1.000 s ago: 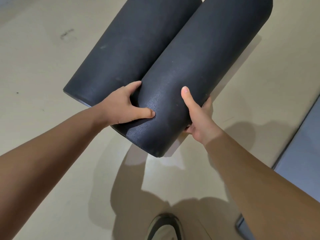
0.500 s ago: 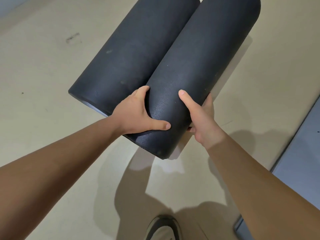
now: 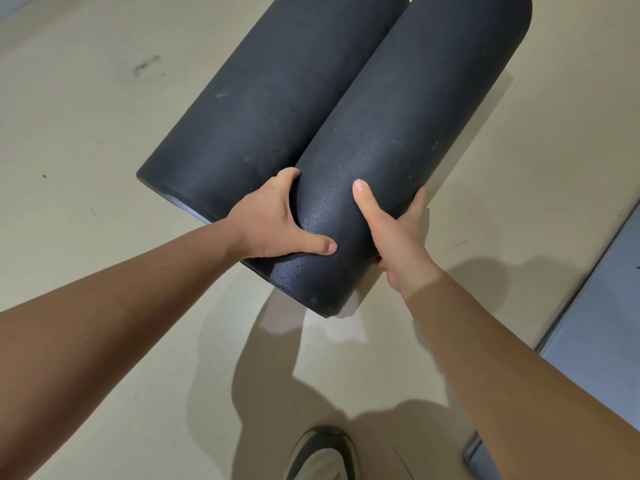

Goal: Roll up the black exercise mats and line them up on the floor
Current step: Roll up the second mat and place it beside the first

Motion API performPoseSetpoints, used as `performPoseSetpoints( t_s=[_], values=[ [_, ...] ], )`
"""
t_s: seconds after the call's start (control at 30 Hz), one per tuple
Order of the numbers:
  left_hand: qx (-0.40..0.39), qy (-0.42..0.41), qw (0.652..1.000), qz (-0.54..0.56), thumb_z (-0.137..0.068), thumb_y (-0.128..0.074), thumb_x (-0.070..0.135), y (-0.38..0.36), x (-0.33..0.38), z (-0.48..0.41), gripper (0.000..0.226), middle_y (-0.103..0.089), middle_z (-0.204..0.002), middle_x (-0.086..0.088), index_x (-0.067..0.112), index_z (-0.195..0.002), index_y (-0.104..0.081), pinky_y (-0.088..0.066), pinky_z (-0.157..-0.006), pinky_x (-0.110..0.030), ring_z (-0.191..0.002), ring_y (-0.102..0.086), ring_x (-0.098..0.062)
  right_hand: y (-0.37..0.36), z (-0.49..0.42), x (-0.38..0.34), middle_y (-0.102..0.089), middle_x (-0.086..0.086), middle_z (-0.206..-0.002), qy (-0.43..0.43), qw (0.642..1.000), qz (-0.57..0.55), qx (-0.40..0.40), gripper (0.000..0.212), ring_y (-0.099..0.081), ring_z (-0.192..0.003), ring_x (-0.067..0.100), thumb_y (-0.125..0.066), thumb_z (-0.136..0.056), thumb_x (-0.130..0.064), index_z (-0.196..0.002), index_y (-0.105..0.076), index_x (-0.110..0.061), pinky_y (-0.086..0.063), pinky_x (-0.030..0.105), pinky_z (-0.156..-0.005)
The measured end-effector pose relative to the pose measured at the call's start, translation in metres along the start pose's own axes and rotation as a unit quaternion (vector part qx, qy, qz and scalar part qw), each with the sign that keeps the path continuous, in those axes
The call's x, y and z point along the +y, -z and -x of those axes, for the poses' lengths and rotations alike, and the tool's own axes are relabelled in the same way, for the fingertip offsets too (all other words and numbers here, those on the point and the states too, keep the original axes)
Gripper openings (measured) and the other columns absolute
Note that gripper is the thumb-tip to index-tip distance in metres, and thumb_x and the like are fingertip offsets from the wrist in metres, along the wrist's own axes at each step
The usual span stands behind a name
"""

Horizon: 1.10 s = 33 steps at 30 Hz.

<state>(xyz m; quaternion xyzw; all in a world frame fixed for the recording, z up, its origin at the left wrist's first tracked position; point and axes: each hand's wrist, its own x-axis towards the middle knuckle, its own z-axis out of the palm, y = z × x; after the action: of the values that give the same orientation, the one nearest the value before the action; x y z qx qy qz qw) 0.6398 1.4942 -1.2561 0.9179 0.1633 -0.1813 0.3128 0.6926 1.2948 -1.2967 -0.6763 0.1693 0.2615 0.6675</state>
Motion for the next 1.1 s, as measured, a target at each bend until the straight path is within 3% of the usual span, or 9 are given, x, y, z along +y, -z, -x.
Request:
performPoseSetpoints(
  t_s=[0.13,0.27,0.4,0.5,0.57,0.7,0.8,0.93,1.1],
  values=[
    [0.007,-0.036,0.999,-0.035,-0.048,-0.083,0.092,0.008,-0.003,0.001,0.129,-0.054,-0.148,0.015,0.035,-0.154,-0.038,-0.052,-0.109,-0.047,-0.133,-0.057,-0.016,0.003,-0.004,-0.005,-0.040,-0.014,-0.162,0.028,0.999,0.023,0.006,0.125,-0.058,-0.132,0.015,-0.088,-0.062,-0.075,-0.161,-0.016,-0.053,-0.054,0.052,-0.109],
    [0.046,-0.074,0.992,-0.091,-0.056,-0.075,0.093,0.018,-0.001,0.013,0.130,-0.043,-0.161,0.009,0.028,-0.161,-0.034,-0.043,-0.118,-0.051,-0.148,-0.042,-0.022,0.005,-0.003,-0.015,-0.030,-0.015,-0.161,0.063,0.997,0.046,-0.003,0.120,-0.050,-0.131,0.009,-0.087,-0.074,-0.067,-0.165,-0.011,-0.053,-0.049,0.035,-0.111],
    [0.064,-0.087,0.988,-0.110,-0.065,-0.066,0.091,0.018,0.006,0.025,0.117,-0.042,-0.162,0.005,0.027,-0.158,-0.041,-0.042,-0.118,-0.050,-0.147,-0.041,-0.024,0.011,0.004,-0.017,-0.027,-0.010,-0.161,0.066,0.992,0.105,0.000,0.112,-0.044,-0.118,0.009,-0.085,-0.084,-0.057,-0.166,-0.010,-0.052,-0.044,0.015,-0.089],
    [0.064,-0.086,0.986,-0.127,-0.064,-0.068,0.093,0.010,0.015,0.026,0.119,-0.045,-0.160,0.004,0.024,-0.156,-0.043,-0.044,-0.117,-0.049,-0.144,-0.044,-0.026,0.014,0.003,-0.018,-0.026,-0.013,-0.162,0.081,0.991,0.104,-0.001,0.106,-0.046,-0.120,0.009,-0.084,-0.083,-0.058,-0.163,-0.015,-0.057,-0.045,0.024,-0.102],
    [0.058,-0.063,0.989,-0.122,-0.060,-0.078,0.090,0.000,0.020,0.027,0.123,-0.044,-0.158,0.003,0.020,-0.154,-0.040,-0.044,-0.114,-0.048,-0.142,-0.044,-0.029,0.014,0.001,-0.016,-0.029,-0.017,-0.159,0.066,0.995,0.079,-0.004,0.102,-0.051,-0.129,0.012,-0.084,-0.078,-0.062,-0.158,-0.020,-0.064,-0.051,0.043,-0.111],
    [0.076,-0.050,0.984,-0.152,-0.048,-0.072,0.094,-0.015,0.022,0.029,0.135,-0.040,-0.157,0.009,0.023,-0.156,-0.032,-0.051,-0.106,-0.053,-0.142,-0.041,-0.028,0.018,-0.004,-0.002,-0.061,-0.016,-0.148,-0.080,0.991,-0.040,-0.104,0.098,-0.065,-0.131,0.025,-0.093,-0.071,-0.060,-0.150,-0.035,-0.055,-0.055,0.067,-0.099],
    [0.090,-0.057,0.982,-0.157,-0.049,-0.070,0.093,-0.019,0.022,0.026,0.136,-0.038,-0.160,0.011,0.024,-0.159,-0.029,-0.054,-0.102,-0.052,-0.143,-0.041,-0.023,0.015,0.003,0.005,-0.070,-0.010,-0.138,-0.126,0.980,-0.065,-0.140,0.087,-0.072,-0.121,0.026,-0.090,-0.072,-0.067,-0.146,-0.049,-0.044,-0.061,0.060,-0.094],
    [0.069,-0.061,0.988,-0.121,-0.052,-0.074,0.090,-0.018,0.019,0.023,0.129,-0.045,-0.154,0.011,0.025,-0.156,-0.032,-0.053,-0.104,-0.047,-0.137,-0.047,-0.019,0.008,0.010,0.002,-0.072,-0.017,-0.129,-0.116,0.988,-0.061,-0.079,0.084,-0.075,-0.111,0.016,-0.086,-0.072,-0.071,-0.141,-0.047,-0.043,-0.064,0.051,-0.089],
    [0.059,-0.053,0.993,-0.093,-0.055,-0.083,0.081,-0.021,0.013,0.024,0.129,-0.045,-0.153,0.012,0.026,-0.158,-0.030,-0.050,-0.105,-0.042,-0.137,-0.047,-0.018,0.007,0.017,-0.004,-0.065,-0.016,-0.138,-0.113,0.992,-0.019,-0.057,0.095,-0.070,-0.115,0.017,-0.086,-0.072,-0.072,-0.150,-0.039,-0.040,-0.061,0.055,-0.095]
  ],
)
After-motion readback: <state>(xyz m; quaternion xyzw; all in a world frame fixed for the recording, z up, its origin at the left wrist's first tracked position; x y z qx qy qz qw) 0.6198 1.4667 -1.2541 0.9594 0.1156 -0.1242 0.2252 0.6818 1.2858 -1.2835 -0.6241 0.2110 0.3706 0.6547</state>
